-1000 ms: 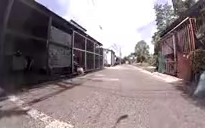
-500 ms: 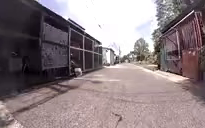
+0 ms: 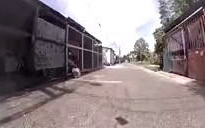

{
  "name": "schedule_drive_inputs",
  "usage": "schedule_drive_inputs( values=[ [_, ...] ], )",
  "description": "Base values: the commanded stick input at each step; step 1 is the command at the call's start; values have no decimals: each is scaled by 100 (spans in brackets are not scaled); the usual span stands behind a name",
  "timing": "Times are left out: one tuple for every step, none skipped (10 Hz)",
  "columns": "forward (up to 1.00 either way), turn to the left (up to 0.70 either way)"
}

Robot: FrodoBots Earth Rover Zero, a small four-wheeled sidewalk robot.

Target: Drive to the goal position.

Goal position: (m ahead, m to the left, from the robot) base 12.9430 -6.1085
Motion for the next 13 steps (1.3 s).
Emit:
schedule_drive_inputs(
  values=[
    [70, -12],
    [70, -25],
    [70, -8],
    [70, -22],
    [70, -27],
    [70, -22],
    [70, -27],
    [70, -27],
    [70, -27],
    [70, -20],
    [70, -9],
    [70, 0],
    [70, 0]
  ],
)
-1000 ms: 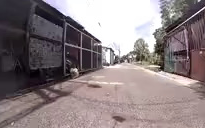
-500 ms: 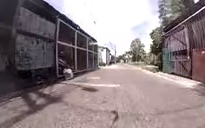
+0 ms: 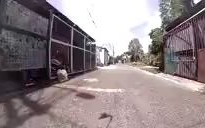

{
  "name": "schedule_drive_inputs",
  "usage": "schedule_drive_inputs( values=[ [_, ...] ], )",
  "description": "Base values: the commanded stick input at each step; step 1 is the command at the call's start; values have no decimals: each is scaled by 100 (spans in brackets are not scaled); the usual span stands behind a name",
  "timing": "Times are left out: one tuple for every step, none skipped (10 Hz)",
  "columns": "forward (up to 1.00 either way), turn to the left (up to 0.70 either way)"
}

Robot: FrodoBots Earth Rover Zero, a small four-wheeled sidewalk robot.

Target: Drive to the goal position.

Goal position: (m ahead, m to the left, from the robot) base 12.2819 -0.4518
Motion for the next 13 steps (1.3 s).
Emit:
schedule_drive_inputs(
  values=[
    [70, -3],
    [70, -19],
    [70, -8],
    [70, -24],
    [70, -11],
    [70, 0],
    [70, 0],
    [70, 0],
    [70, 0],
    [70, 0],
    [70, 0],
    [70, 0],
    [70, 17]
  ],
)
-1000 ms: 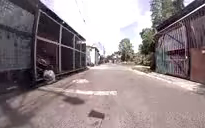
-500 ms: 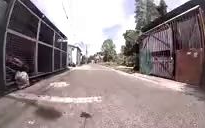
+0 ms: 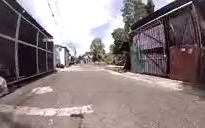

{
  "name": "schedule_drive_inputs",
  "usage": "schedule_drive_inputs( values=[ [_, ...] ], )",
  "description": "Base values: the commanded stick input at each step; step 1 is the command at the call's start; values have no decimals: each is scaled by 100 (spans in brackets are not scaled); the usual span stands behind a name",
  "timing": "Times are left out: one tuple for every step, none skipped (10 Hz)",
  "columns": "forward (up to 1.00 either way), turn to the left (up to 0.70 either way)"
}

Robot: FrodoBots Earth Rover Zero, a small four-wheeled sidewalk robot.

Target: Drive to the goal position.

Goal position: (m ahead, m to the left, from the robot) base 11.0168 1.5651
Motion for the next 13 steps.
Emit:
schedule_drive_inputs(
  values=[
    [70, 0],
    [70, 0],
    [70, 2],
    [70, 13],
    [70, 25],
    [70, 19],
    [70, 4],
    [70, 24],
    [70, 11],
    [70, 0],
    [70, 0],
    [70, 0],
    [70, 0]
  ],
)
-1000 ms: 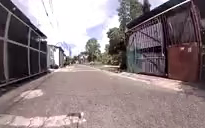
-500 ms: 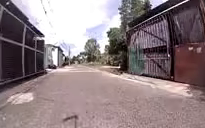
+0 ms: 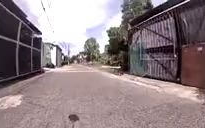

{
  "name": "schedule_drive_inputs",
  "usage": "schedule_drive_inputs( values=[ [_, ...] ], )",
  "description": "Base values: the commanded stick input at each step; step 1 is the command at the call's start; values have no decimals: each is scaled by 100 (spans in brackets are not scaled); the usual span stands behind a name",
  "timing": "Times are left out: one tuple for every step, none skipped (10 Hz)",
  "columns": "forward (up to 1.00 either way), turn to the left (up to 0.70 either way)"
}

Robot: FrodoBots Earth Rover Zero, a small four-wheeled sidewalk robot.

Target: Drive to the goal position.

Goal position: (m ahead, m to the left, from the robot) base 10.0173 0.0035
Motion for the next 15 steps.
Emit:
schedule_drive_inputs(
  values=[
    [70, 0],
    [70, 0],
    [70, 0],
    [70, 0],
    [70, 0],
    [70, 0],
    [70, 0],
    [70, 0],
    [70, 0],
    [70, 0],
    [70, 0],
    [70, 0],
    [70, 0],
    [70, 0],
    [70, 0]
  ],
)
